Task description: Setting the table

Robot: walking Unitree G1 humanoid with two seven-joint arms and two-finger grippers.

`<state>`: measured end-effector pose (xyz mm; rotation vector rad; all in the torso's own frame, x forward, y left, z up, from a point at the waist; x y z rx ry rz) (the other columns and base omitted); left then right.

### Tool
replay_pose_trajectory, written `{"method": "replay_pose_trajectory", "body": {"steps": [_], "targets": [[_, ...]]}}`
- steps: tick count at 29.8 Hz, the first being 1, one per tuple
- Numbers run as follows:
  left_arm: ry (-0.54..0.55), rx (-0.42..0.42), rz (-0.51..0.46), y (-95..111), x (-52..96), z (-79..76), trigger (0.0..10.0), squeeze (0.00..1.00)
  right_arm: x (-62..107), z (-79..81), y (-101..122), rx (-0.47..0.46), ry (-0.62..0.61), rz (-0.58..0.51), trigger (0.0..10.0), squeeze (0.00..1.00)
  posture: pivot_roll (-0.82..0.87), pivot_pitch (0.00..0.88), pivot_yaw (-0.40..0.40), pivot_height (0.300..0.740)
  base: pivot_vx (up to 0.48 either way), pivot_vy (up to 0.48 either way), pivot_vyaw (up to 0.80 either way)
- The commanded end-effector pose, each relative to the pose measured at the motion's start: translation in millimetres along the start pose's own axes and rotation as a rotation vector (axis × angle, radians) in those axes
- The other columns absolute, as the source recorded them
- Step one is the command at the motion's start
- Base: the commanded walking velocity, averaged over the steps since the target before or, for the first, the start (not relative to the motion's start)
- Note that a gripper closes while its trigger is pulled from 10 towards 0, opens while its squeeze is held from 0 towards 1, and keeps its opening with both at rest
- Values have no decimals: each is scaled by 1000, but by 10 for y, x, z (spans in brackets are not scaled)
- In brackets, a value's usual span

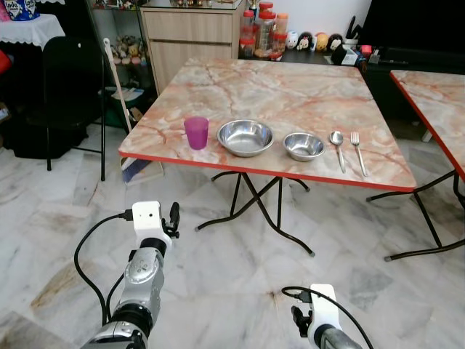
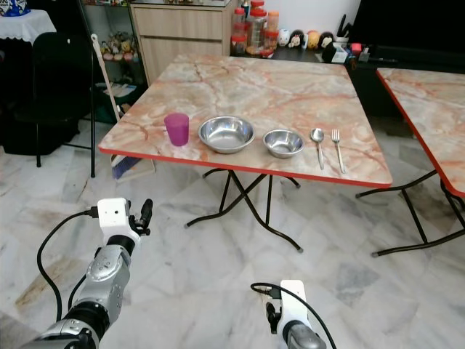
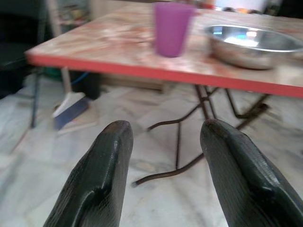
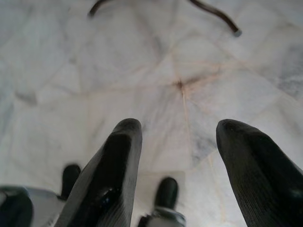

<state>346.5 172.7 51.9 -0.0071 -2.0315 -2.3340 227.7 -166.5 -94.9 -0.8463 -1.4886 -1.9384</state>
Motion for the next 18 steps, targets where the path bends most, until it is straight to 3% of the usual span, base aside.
{"method": "replay_pose_trajectory", "body": {"steps": [1, 9, 18], "targets": [[-19, 3, -55, 140, -55, -66, 10000, 0, 9, -71, 10, 9, -22, -2, 10000, 0, 73, 0, -23, 719, 394, 0, -587], [-22, 2, -66, 171, -72, -74, 10000, 0, 7, -71, 52, 24, -25, -27, 10000, 0, 77, 0, -20, 719, 394, 0, -60], [-2, -10, -77, 178, -58, 37, 10000, 0, 6, -20, 29, 41, -11, -29, 10000, 0, 84, 0, -6, 719, 392, 0, 0]]}}
Point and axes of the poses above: a point about 5 cm out from each wrist's last joint towards the gripper, its own x axis pointing back from the gripper into the wrist, its own y axis along the axis of the wrist's last joint, z = x × y, the point moved 3 cm from there along -x, pointing out of the wrist towards the gripper, and after that the axes turned 12 degrees about -x, right-handed, at the moved point
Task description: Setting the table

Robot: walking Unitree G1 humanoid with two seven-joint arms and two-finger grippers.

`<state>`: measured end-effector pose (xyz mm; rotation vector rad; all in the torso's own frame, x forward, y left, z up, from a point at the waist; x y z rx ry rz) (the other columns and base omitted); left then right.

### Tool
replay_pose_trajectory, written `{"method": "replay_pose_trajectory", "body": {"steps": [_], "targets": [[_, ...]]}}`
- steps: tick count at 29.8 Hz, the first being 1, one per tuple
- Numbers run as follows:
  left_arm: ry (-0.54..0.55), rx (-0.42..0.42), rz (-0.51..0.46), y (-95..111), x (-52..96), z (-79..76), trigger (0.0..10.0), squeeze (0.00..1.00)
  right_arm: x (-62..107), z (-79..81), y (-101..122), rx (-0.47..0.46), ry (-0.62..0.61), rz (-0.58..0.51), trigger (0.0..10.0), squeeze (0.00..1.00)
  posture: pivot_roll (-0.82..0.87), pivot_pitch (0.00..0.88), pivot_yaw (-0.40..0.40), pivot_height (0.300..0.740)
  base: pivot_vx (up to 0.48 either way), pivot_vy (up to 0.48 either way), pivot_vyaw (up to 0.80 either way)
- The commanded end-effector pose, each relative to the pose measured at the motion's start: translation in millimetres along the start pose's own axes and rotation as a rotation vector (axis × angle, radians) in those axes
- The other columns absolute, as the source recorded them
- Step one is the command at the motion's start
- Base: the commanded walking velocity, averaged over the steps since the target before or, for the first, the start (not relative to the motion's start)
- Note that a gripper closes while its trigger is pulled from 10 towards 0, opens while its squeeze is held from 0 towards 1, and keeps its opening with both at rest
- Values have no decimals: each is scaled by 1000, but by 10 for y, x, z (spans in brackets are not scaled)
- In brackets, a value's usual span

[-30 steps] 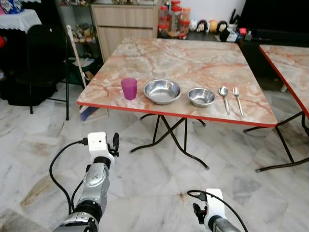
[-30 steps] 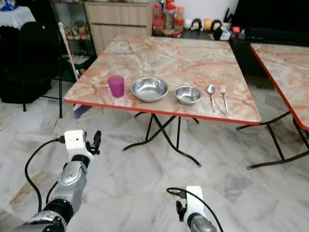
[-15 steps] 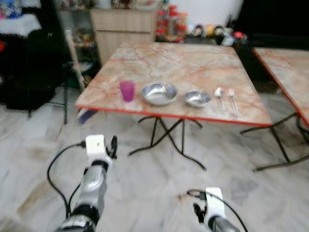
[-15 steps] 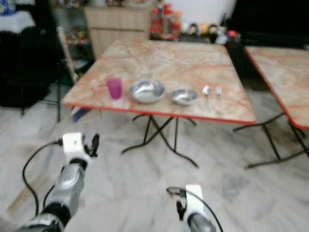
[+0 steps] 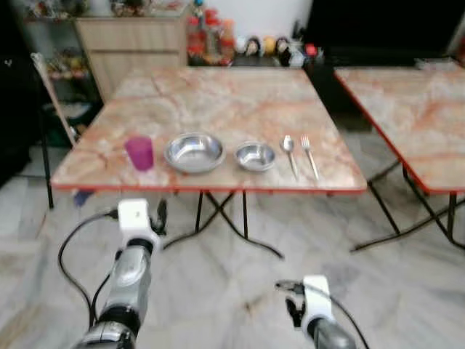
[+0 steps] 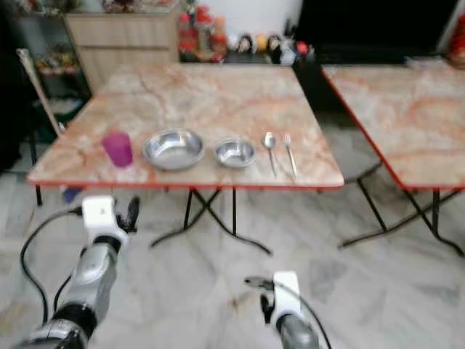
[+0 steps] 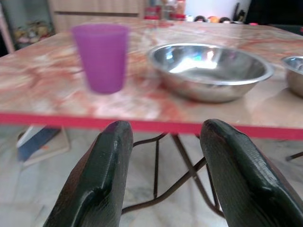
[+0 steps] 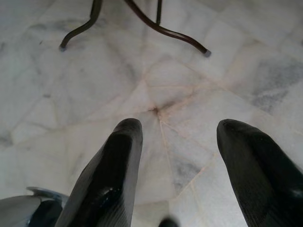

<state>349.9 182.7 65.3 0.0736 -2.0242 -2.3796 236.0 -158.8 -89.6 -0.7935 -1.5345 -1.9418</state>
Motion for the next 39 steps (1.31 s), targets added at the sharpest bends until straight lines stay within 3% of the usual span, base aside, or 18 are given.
{"method": "replay_pose_trajectory", "body": {"steps": [1, 6, 10, 20, 25, 28, 39], "targets": [[-18, 10, -20, 60, -29, -57, 10000, 0, 30, -128, -50, 56, -37, 10, 10000, 0, 87, 0, -6, 719, 390, 0, 0], [-8, 8, -29, 87, -45, -21, 10000, 0, 32, -138, -47, 65, -41, 6, 10000, 0, 88, 0, -5, 719, 392, 0, 640], [-10, 14, -34, 109, -57, -49, 10000, 0, 35, -158, -53, 30, -48, 7, 10000, 0, 91, 0, -9, 719, 392, 0, 0], [-7, 22, -39, 115, -49, -59, 10000, 0, 37, -165, -46, 40, -54, 1, 10000, 0, 93, 0, -10, 719, 391, 0, 0], [17, 11, -57, 152, -54, 26, 10000, 0, 35, -154, -44, 52, -49, 0, 10000, 0, 96, 0, -9, 719, 388, 0, 0], [58, -2, -110, 282, -72, 118, 10000, 0, 37, -135, -67, 35, -44, 3, 10000, 0, 107, 0, -6, 719, 221, 0, 0], [87, 7, -184, 520, -32, 185, 10000, 0, 40, -119, -93, 38, -39, 8, 10000, 0, 114, 0, 2, 719, 0, 0, 0]]}}
Point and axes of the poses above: a point about 5 cm out from each wrist's last joint towards the gripper, its own x axis pointing back from the gripper into the wrist, its own y axis along the axis of the wrist's last joint, z = x × y, the point moved 3 cm from there along -x, pointing out of the wrist towards the gripper, and after that the axes turned 12 degrees about -x, right-handed, at the moved point
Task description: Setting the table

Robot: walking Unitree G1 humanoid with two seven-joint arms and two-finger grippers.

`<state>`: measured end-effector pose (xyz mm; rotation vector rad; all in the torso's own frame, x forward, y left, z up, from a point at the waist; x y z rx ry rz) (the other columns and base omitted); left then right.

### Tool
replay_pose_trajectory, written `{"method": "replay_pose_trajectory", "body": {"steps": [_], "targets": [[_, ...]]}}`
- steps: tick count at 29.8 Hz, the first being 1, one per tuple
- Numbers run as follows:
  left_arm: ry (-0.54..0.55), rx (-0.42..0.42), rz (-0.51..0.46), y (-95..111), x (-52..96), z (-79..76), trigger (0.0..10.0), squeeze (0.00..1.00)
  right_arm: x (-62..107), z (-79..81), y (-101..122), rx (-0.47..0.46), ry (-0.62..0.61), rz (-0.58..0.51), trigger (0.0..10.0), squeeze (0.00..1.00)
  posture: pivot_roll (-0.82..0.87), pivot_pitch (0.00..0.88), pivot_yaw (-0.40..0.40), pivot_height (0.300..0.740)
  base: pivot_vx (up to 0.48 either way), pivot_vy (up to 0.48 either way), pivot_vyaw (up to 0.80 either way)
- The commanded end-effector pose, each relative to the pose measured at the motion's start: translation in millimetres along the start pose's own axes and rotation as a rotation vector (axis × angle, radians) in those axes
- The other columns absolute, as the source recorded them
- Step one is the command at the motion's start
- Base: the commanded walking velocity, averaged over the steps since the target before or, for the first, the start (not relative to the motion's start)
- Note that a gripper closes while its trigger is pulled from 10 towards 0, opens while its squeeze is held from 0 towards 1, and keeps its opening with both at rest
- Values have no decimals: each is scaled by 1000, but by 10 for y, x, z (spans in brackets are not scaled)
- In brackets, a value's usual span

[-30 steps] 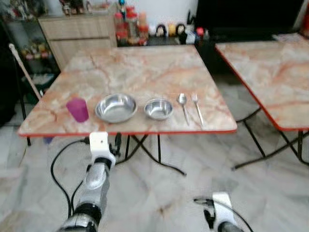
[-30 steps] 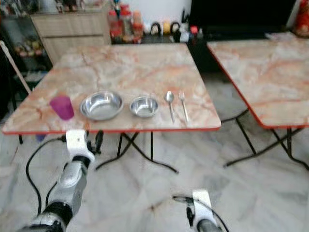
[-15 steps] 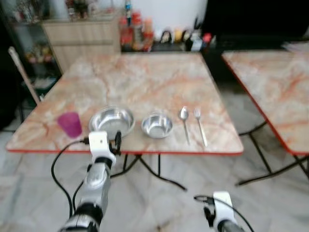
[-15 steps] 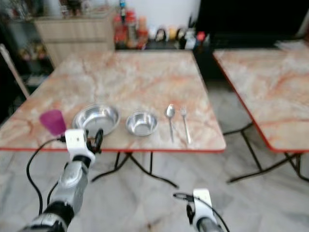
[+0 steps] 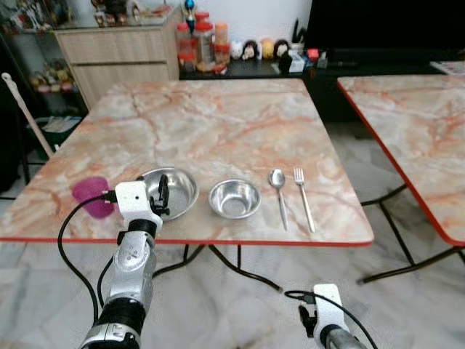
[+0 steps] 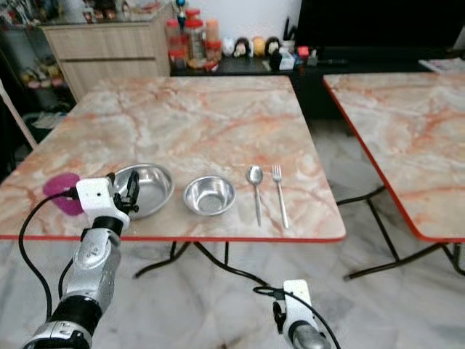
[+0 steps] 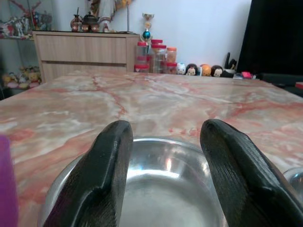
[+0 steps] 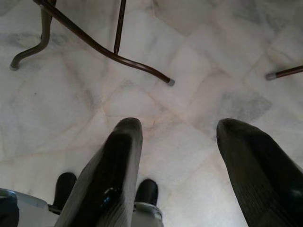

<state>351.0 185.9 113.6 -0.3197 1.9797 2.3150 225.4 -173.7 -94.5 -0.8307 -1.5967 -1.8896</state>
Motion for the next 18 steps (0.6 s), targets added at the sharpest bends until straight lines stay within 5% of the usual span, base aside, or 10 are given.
{"method": "replay_pose_trajectory", "body": {"steps": [1, 2, 7, 11, 12, 18], "targets": [[40, 5, -11, 90, -14, 102, 10000, 302, -1, 50, -19, -7, 9, 4, 10000, 0, 114, 0, 2, 719, 0, 0, 0], [58, 34, -22, 163, 12, 140, 10000, 1000, 1, 49, -30, -9, 9, 6, 10000, 0, 114, 0, 2, 719, 0, 0, 0], [61, 14, 21, 164, 39, 164, 10000, 1000, 4, 52, -46, -8, 9, 10, 10000, 0, 120, 0, 3, 719, 0, 0, 0], [-64, -100, 113, 118, 40, -3, 10000, 1000, 1, 83, -47, 1, 22, 13, 10000, 0, 136, 0, -6, 719, 0, 0, 0], [-101, -123, 155, 91, 44, -58, 10000, 0, -1, 89, -42, 1, 24, 13, 10000, 0, 137, 0, -6, 719, 0, 0, 0], [-138, -162, 293, -8, 57, -121, 10000, 0, -15, 142, 2, -4, 53, 10, 10000, 0, 135, 0, -10, 719, 0, 0, 0]]}}
Point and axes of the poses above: a point about 5 cm out from each wrist's last joint towards the gripper, its own x axis pointing back from the gripper into the wrist, its own y axis along the axis of the wrist's last joint, z = x × y, the point moved 3 cm from there along -x, pointing out of the wrist towards the gripper, and after that the axes turned 12 degrees about -x, right-handed, at the moved point
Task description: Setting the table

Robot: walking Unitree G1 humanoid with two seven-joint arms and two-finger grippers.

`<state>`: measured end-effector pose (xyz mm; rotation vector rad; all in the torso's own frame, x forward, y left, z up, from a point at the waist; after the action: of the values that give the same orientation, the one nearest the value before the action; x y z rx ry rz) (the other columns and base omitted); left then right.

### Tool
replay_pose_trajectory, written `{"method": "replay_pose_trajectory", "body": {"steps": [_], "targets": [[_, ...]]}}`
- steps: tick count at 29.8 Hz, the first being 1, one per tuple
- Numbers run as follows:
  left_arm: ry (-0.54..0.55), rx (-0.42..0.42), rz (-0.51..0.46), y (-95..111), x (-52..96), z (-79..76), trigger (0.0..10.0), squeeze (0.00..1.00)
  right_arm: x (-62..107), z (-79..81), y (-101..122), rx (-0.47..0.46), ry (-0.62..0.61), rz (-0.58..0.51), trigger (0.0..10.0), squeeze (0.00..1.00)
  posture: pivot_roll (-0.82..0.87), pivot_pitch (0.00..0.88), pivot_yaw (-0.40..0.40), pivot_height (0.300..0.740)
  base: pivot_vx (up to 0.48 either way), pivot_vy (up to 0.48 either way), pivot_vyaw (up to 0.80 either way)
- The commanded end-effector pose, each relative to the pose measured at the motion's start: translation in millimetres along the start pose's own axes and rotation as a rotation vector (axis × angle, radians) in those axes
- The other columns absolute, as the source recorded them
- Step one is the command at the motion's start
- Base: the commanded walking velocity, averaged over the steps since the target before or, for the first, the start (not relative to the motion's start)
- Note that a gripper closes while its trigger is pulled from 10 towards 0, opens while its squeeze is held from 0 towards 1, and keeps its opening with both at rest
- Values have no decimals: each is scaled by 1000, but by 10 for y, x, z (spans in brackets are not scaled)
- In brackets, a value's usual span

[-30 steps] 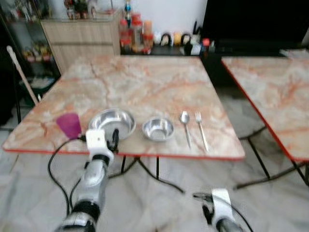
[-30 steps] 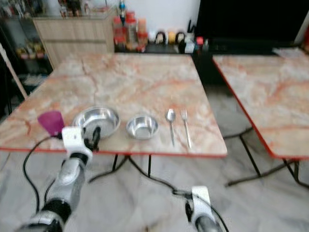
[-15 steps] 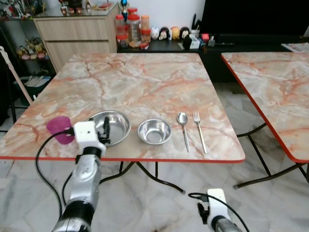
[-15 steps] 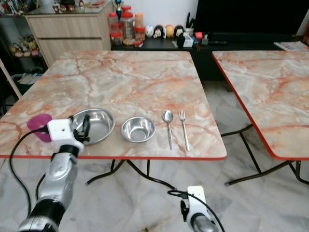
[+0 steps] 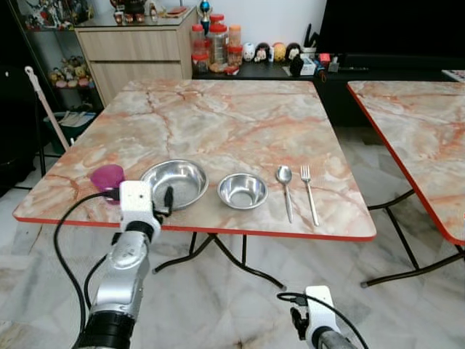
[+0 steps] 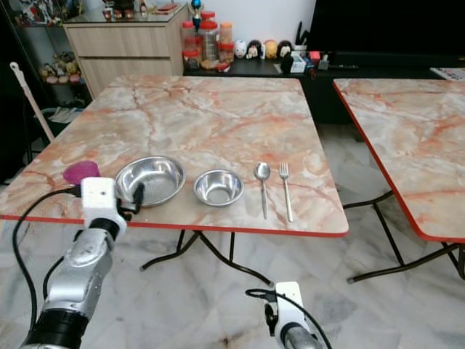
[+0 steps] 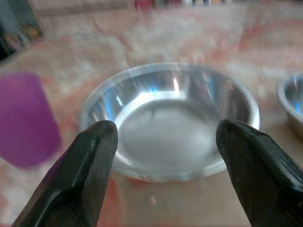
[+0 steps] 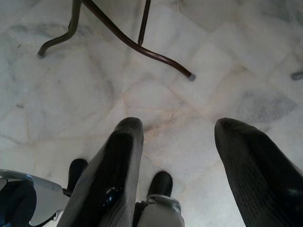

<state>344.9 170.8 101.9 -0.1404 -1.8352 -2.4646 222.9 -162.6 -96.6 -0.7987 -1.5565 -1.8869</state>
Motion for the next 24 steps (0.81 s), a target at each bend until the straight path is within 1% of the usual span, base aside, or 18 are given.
{"method": "replay_pose_trajectory", "body": {"steps": [1, 5, 8, 9, 10, 11, 14, 15, 16, 17, 21, 22, 24], "targets": [[17, -21, 3, 73, -10, 56, 10000, 0, -17, 38, 53, 0, 12, -7, 10000, 0, 135, 0, -10, 719, 0, 0, 0], [44, -8, 35, 114, -17, 96, 10000, 0, -18, 46, 55, -2, 16, -5, 10000, 0, 134, 0, -10, 719, 0, 0, 0], [94, 12, 15, 212, -30, 176, 10000, 0, -16, 42, 47, -4, 16, -3, 10000, 0, 131, 0, -10, 719, 0, 0, 0], [94, 12, 15, 212, -30, 176, 10000, 0, -16, 42, 47, -4, 16, -3, 10000, 0, 131, 0, -10, 719, 0, 0, 0], [109, 28, 15, 240, -28, 202, 10000, 0, -15, 37, 41, -6, 16, -2, 10000, 0, 130, 0, -10, 719, 0, 0, 0], [139, 63, 25, 256, -26, 246, 10000, 0, -12, 28, 33, -9, 14, 1, 10000, 0, 130, 0, -10, 719, 0, 0, 0], [173, 107, 48, 247, -30, 292, 10000, 0, -9, 17, 23, -15, 11, 4, 10000, 0, 133, 0, -10, 719, 0, 0, 0], [181, 144, 83, 187, -34, 296, 10000, 0, -9, 18, 14, -15, 11, 8, 10000, 0, 133, 0, -10, 719, 0, 0, 0], [186, 158, 96, 164, -35, 298, 10000, 0, -8, 20, 11, -12, 13, 10, 10000, 0, 133, 0, -10, 719, 0, 0, 0], [200, 207, 127, 114, -37, 304, 10000, 0, -9, 28, 8, -9, 18, 12, 10000, 0, 127, 0, -11, 719, 0, 0, 0], [207, 258, 158, 81, -49, 287, 10000, 0, -11, 39, 14, -16, 23, 11, 10000, 0, 127, 0, -9, 719, 0, 0, 0], [207, 258, 158, 81, -49, 287, 10000, 0, -11, 39, 14, -16, 23, 11, 10000, 0, 127, 0, -9, 719, 0, 0, 0], [225, 323, 194, 51, -55, 261, 10000, 0, -13, 48, 19, -25, 27, 10, 10000, 0, 123, 0, -8, 719, 0, 0, 0]]}}
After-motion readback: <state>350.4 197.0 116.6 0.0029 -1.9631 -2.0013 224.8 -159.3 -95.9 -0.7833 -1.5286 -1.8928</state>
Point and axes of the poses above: a point about 5 cm out from each wrist's last joint towards the gripper, its own x axis pointing back from the gripper into the wrist, its own y axis along the axis of the wrist's last joint, z = x × y, the point moved 3 cm from there along -x, pointing out of the wrist towards the gripper, and after that the axes turned 12 degrees about -x, right-handed, at the moved point
